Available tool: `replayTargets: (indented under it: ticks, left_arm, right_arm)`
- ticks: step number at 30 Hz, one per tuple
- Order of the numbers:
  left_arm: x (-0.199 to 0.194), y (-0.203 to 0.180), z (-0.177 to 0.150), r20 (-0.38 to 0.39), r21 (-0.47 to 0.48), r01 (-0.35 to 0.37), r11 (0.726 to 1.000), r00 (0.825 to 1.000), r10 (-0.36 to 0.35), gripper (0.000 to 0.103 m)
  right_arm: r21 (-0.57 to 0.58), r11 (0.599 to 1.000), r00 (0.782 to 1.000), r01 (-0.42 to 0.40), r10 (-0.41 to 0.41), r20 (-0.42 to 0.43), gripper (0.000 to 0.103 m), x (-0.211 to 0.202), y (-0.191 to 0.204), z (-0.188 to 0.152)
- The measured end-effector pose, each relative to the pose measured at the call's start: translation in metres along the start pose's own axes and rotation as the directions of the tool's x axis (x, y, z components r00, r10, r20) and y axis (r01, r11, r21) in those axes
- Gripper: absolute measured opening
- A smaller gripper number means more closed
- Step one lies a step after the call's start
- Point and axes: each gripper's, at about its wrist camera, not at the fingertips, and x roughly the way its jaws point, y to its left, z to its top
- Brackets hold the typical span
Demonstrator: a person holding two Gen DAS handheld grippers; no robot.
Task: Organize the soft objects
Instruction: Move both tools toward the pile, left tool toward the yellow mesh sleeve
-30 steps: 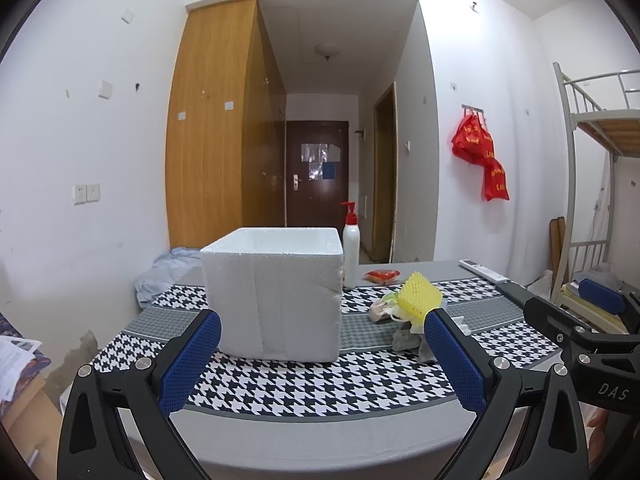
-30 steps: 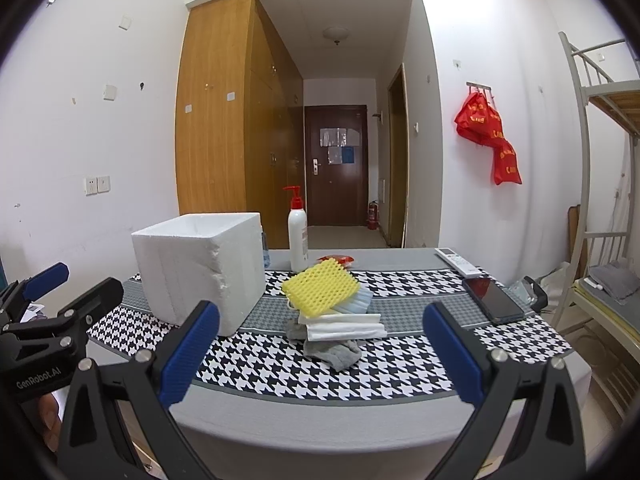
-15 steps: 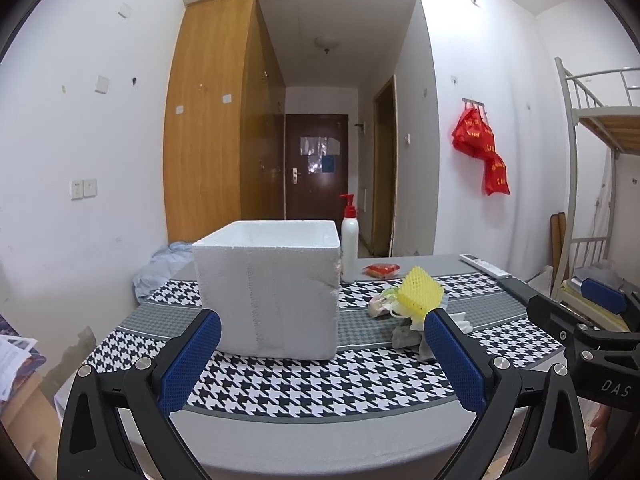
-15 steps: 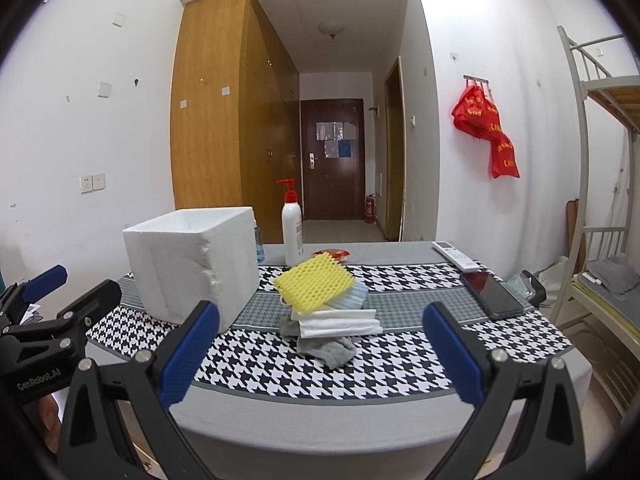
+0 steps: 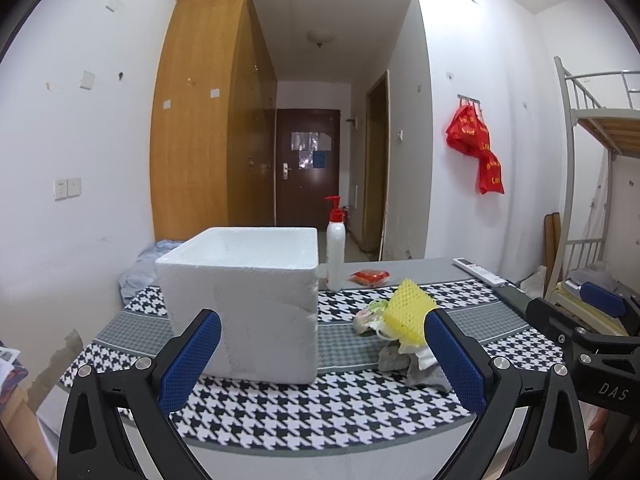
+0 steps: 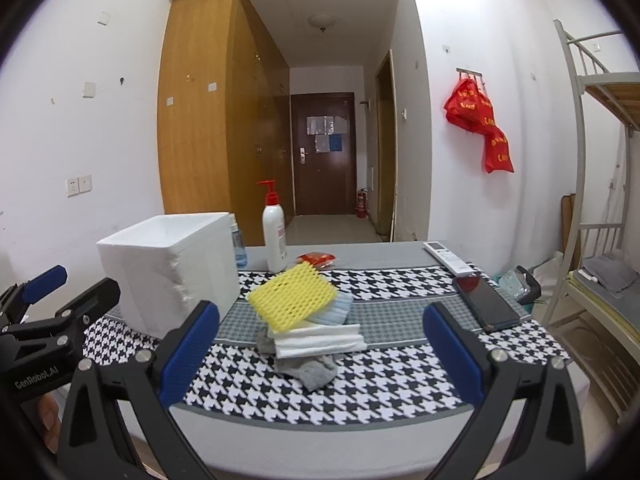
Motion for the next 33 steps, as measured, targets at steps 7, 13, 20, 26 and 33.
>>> replayTargets:
  ticks: [7, 13, 20, 26, 33]
  left_arm:
    - [0.015, -0.011, 0.005, -0.009, 0.014, 0.044, 0.999, 0.999, -0.044, 0.102]
    - [0.031, -0.017, 0.007, -0.031, 0.024, 0.061, 0.998, 0.998, -0.060, 0.102]
    - [0.049, -0.026, 0.007, -0.063, 0.044, 0.078, 0.996, 0.995, -0.075, 0.102]
    - [0.063, -0.030, 0.008, -0.076, 0.052, 0.080, 0.995, 0.994, -0.076, 0.102]
    - [0.079, -0.035, 0.005, -0.103, 0.064, 0.095, 0.993, 0.991, -0.088, 0.102]
  right_arm:
    - [0.005, 1.000, 0.999, 0.027, -0.027, -0.020, 0.103, 0.011, -0.012, 0.005]
    - [0.017, 0.999, 0.999, 0.045, -0.045, -0.030, 0.103, 0.022, -0.021, 0.008]
    - [0.013, 0.998, 0.997, 0.055, -0.054, -0.059, 0.103, 0.036, -0.027, 0.006]
    - [0.014, 0.998, 0.996, 0.059, -0.058, -0.071, 0.103, 0.044, -0.030, 0.005]
    - [0.016, 0.997, 0.992, 0.069, -0.067, -0.105, 0.103, 0.057, -0.037, 0.000]
